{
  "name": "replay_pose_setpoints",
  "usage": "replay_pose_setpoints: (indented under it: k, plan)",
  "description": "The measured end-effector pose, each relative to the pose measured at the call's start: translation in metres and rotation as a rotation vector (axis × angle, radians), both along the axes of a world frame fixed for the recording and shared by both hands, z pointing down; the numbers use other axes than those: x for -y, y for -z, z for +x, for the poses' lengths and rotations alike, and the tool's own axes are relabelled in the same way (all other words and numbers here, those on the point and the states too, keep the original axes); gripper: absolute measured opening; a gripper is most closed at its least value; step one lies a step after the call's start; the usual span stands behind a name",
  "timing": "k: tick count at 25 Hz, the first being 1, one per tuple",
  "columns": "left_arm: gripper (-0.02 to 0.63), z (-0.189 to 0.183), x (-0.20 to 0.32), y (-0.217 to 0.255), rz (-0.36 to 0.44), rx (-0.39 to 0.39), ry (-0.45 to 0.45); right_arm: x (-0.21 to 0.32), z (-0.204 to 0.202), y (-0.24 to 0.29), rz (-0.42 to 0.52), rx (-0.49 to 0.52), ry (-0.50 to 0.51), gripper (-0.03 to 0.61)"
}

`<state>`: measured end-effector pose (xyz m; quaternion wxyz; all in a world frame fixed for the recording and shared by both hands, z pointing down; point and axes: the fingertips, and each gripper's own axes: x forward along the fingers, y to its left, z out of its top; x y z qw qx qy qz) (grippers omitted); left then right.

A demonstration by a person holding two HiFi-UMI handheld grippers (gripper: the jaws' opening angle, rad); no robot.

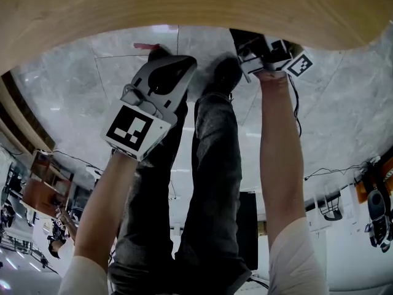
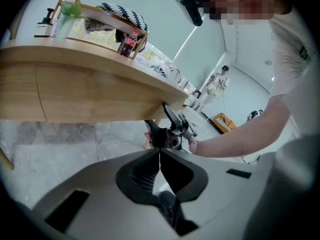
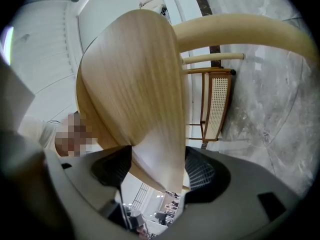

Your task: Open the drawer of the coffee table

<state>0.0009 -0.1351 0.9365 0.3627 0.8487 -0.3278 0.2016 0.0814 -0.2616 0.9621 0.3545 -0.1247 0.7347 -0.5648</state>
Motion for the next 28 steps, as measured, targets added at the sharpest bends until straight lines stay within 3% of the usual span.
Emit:
replay_pose_setpoints:
  k: [14, 28]
  plan:
    - [0.02, -0.006, -0.013, 0.009, -0.007, 0.006, 0.023, -0.021, -0.003, 0.001, -0.067, 0.035, -0.012, 0.341]
    - [0.02, -0.001, -0.044, 0.017, -0.027, 0.004, 0.03, -0.077, 0.005, 0.002, -0.103, 0.044, 0.02, 0.341]
